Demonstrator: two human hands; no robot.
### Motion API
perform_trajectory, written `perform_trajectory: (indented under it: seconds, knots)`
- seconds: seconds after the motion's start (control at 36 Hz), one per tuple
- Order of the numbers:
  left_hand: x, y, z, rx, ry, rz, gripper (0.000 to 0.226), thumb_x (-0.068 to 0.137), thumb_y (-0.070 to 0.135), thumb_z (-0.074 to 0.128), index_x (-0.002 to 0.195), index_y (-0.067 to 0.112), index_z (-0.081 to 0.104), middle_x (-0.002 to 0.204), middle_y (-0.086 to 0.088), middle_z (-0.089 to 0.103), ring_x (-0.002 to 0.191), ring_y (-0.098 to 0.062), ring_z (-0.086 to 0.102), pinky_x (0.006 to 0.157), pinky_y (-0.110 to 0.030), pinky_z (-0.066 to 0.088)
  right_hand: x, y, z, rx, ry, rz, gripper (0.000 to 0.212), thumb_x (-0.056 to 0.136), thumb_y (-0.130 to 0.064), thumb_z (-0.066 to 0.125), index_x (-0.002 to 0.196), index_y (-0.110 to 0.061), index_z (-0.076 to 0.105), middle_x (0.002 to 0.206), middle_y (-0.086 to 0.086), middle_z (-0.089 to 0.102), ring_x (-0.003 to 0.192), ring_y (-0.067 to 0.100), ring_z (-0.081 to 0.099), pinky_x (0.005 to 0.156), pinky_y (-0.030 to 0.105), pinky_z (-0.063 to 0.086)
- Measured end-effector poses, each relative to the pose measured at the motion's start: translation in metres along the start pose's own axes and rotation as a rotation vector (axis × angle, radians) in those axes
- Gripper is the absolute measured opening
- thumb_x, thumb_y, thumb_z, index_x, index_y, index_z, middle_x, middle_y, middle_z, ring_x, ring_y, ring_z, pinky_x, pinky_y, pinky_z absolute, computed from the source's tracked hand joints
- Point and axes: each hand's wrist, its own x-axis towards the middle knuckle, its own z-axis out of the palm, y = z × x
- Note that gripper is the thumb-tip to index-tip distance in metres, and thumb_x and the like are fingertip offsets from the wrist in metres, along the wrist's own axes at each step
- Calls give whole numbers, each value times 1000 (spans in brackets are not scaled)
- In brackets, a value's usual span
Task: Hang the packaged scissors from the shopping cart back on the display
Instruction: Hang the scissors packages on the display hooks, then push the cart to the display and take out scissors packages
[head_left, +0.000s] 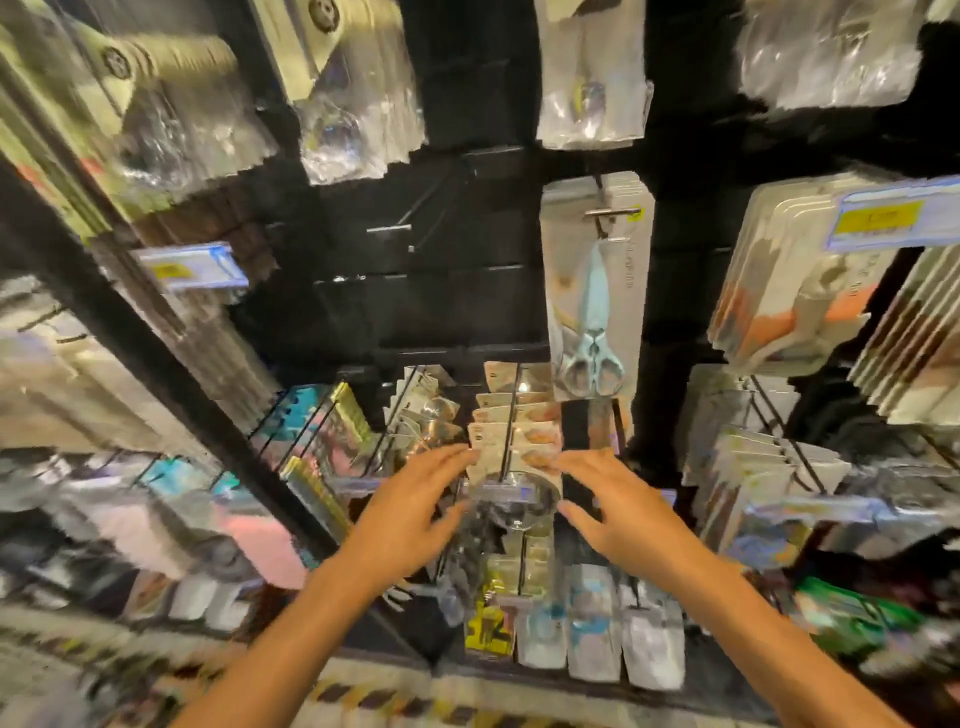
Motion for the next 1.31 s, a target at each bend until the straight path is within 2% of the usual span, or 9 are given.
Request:
perform_trajectory:
  seconds: [0.19,0.36,0.44,0.53,0.64,0.72,0.94,1.19,1.31]
  knots:
    - [-99,-34,-5,1,29,-49,56,100,39,53,153,32,37,155,12,40,143,-8,35,119,-28,31,-12,-62,53,-82,-113,-94,48,102,-37,56,148,-32,45,153,-13,42,142,7,36,112,18,28]
    - [-198,-69,-8,-58,79,-152,52,98,40,53,149,30,44,152,9,44,140,-11,39,114,-23,29,-28,-130,114,-91,-257,-141,48,102,-33,54,149,-32,43,154,-11,41,144,10,35,115,25,35]
    - [-252,-91,-2,-94,93,-209,52,97,42,48,148,30,46,151,8,47,139,-13,41,114,-34,40,-39,-163,150,-107,-305,-151,47,103,-28,54,149,-28,44,154,-9,41,144,11,36,114,20,29]
    - [-310,-105,8,-175,167,-276,50,97,46,46,142,28,54,143,7,55,130,-9,46,102,-27,48,-48,-187,194,-74,-307,-152,45,102,-33,57,146,-31,47,147,-19,41,139,6,39,108,11,26]
    - [-387,-131,30,-196,196,-371,49,98,52,44,139,27,57,140,7,58,129,-11,52,100,-33,52,-61,-212,246,-23,-402,-177,42,97,-38,61,138,-32,56,135,-20,51,124,7,50,110,38,45]
    - [-433,-138,33,-202,228,-441,53,100,58,39,133,24,62,134,2,64,123,-13,54,103,-28,46,-70,-235,274,-69,-443,-213,43,96,-36,62,138,-29,57,142,-8,54,132,14,49,111,38,43]
    - [-531,-157,35,-318,228,-728,54,94,55,42,141,31,55,145,14,50,132,-2,44,110,-20,36,-68,-287,333,-136,-580,-338,42,99,-48,54,140,-36,53,139,-18,53,126,4,49,105,21,40]
    - [-584,-167,30,-331,244,-1031,60,97,27,61,131,67,31,124,57,34,119,16,36,92,2,27,-28,-325,402,-144,-774,-475,44,100,-48,55,142,-36,51,142,-19,50,132,2,44,103,13,33]
    - [-590,-179,32,-337,209,-1184,41,96,44,54,137,43,49,137,26,51,127,-6,50,97,-11,33,6,-337,433,-151,-854,-561,45,100,-50,53,143,-38,48,143,-21,49,134,2,43,101,11,30]
